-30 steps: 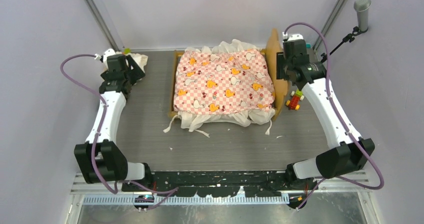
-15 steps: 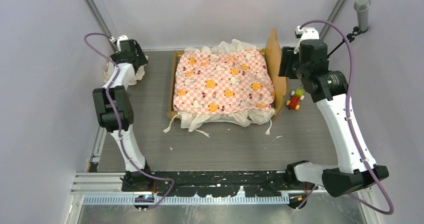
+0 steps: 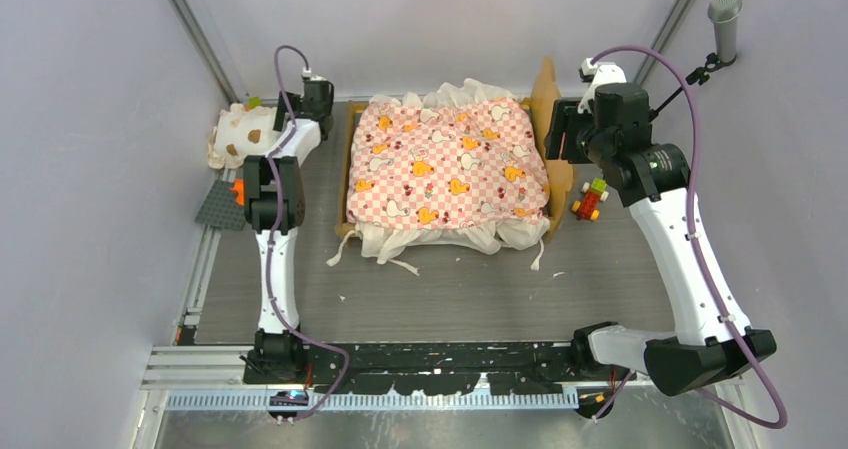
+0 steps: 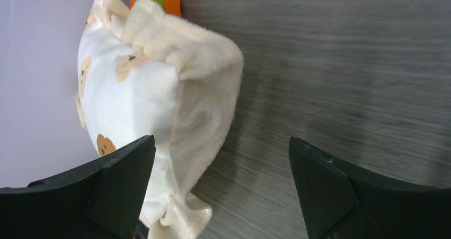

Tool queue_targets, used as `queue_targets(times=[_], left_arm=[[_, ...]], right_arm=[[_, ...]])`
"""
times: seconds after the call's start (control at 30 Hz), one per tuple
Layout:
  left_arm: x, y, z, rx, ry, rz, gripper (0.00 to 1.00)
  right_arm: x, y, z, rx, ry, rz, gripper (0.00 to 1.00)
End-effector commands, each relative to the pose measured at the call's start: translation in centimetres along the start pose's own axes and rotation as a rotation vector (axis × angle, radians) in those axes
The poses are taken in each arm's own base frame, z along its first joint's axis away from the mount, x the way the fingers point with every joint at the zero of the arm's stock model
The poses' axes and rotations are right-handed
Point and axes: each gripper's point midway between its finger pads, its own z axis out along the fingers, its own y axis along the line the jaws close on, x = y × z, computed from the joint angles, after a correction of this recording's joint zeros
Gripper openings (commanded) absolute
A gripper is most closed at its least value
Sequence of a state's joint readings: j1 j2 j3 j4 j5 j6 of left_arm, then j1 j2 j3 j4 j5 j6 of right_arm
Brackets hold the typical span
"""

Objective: Set up the pet bed
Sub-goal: Pick up the pillow from the corner of the board.

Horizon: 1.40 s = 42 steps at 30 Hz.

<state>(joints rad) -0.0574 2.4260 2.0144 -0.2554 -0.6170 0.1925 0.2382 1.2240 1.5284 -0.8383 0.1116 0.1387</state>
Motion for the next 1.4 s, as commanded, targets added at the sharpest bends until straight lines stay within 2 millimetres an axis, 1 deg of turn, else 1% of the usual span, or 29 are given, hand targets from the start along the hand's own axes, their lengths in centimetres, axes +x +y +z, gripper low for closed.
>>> queue_targets(times=[0.0, 0.1, 0.27, 0.33, 0.37, 0.4, 0.47, 0.5, 0.53, 0.57, 0.6, 0.63, 0.67, 0.7, 0.73, 0.83, 0.87, 0.9, 0.97, 1.03, 1.07, 1.1, 1.13, 1.17, 1.23, 1.27, 1.3, 1.33, 1.37], left_arm=[[2.3, 3.5, 1.4, -0.167, 0.092, 0.112, 0.97], [2.9, 4.0, 1.9, -0.199, 0.103, 0.120, 0.97], [3.2, 5.7, 2.4, -0.277, 0.112, 0.116, 0.93], [3.4, 6.1, 2.4, -0.309, 0.119, 0.114, 0.88], [4.0, 7.4, 2.9, -0.334, 0.136, 0.101, 0.84], [4.5, 8.2, 3.1, -0.351, 0.150, 0.092, 0.80], [5.0, 9.1, 3.1, -0.376, 0.163, 0.069, 0.68], [5.0, 9.4, 2.9, -0.381, 0.166, 0.059, 0.57], [5.0, 9.6, 2.7, -0.382, 0.164, 0.049, 0.41], [4.6, 9.9, 2.3, -0.386, 0.158, 0.035, 0.27], [4.3, 10.1, 1.8, -0.385, 0.152, 0.023, 0.18], [4.0, 10.4, 1.3, -0.384, 0.146, 0.009, 0.13], [3.4, 10.6, 0.6, -0.381, 0.137, -0.008, 0.05], [2.8, 10.8, -0.1, -0.373, 0.125, -0.028, 0.01], [2.0, 10.9, -1.0, -0.361, 0.110, -0.054, 0.00], [-0.5, 12.0, -4.3, -0.339, 0.058, -0.141, 0.00], [-2.1, 11.1, -6.3, -0.295, 0.021, -0.163, 0.00], [-3.3, 10.8, -7.7, -0.260, -0.009, -0.192, 0.00], [-5.8, 10.4, -11.4, -0.194, -0.072, -0.269, 0.00], [-8.0, 9.5, -15.4, -0.085, -0.131, -0.345, 0.00], [-8.9, 9.0, -17.4, -0.009, -0.158, -0.386, 0.00], [-9.8, 7.9, -19.4, 0.088, -0.185, -0.421, 0.00], [-11.0, 7.8, -22.1, 0.188, -0.229, -0.475, 0.00], [-11.5, 6.9, -24.0, 0.300, -0.247, -0.522, 0.00], [-12.6, 6.4, -28.2, 0.485, -0.311, -0.632, 0.00], [-12.9, 5.9, -30.1, 0.577, -0.335, -0.686, 0.00], [-13.4, 5.6, -32.3, 0.680, -0.374, -0.722, 0.00], [-13.5, 4.8, -34.2, 0.792, -0.399, -0.744, 0.00], [-14.1, 4.4, -36.7, 0.915, -0.435, -0.770, 0.00]], right_arm=[[-1.0, 1.1, -0.1, -0.053, -0.030, 0.010, 0.64], [-0.9, 1.2, 0.1, -0.059, -0.026, 0.013, 0.65], [-0.6, 1.7, 0.5, -0.079, -0.010, 0.018, 0.64], [-0.6, 1.7, 0.6, -0.084, -0.008, 0.020, 0.63], [-0.6, 1.8, 0.6, -0.086, -0.005, 0.022, 0.63], [-0.5, 1.9, 0.6, -0.091, -0.003, 0.025, 0.63], [-0.3, 2.1, 0.7, -0.100, 0.004, 0.031, 0.62], [-0.3, 2.1, 0.7, -0.099, 0.004, 0.034, 0.62], [-0.1, 2.6, 0.6, -0.131, 0.010, 0.035, 0.61], [-0.1, 2.7, 0.5, -0.134, 0.009, 0.038, 0.61], [-0.2, 2.7, 0.4, -0.133, 0.003, 0.039, 0.61], [-0.3, 2.6, 0.2, -0.130, -0.002, 0.040, 0.61], [-0.4, 2.5, 0.0, -0.128, -0.009, 0.042, 0.61], [-0.5, 2.4, -0.2, -0.124, -0.017, 0.044, 0.61], [-0.7, 2.4, -0.4, -0.125, -0.026, 0.047, 0.61], [-1.2, 2.4, -1.4, -0.129, -0.055, 0.067, 0.61], [-1.4, 2.0, -1.6, -0.107, -0.069, 0.075, 0.60], [-1.6, 1.8, -1.9, -0.099, -0.082, 0.083, 0.60], [-1.8, 1.7, -2.5, -0.096, -0.101, 0.100, 0.60], [-1.8, 1.7, -3.1, -0.098, -0.113, 0.111, 0.60], [-1.8, 1.7, -3.3, -0.097, -0.115, 0.116, 0.60], [-1.7, 1.5, -3.7, -0.094, -0.117, 0.120, 0.60], [-1.7, 1.5, -4.1, -0.092, -0.121, 0.121, 0.60], [-1.6, 1.3, -4.3, -0.085, -0.125, 0.125, 0.60], [-1.5, 0.8, -4.9, -0.069, -0.137, 0.132, 0.60], [-1.4, 0.7, -5.2, -0.061, -0.146, 0.135, 0.60], [-1.4, 0.5, -5.5, -0.054, -0.153, 0.140, 0.60], [-1.3, 0.4, -5.7, -0.051, -0.158, 0.141, 0.60], [-1.2, 0.3, -5.9, -0.049, -0.161, 0.143, 0.60]])
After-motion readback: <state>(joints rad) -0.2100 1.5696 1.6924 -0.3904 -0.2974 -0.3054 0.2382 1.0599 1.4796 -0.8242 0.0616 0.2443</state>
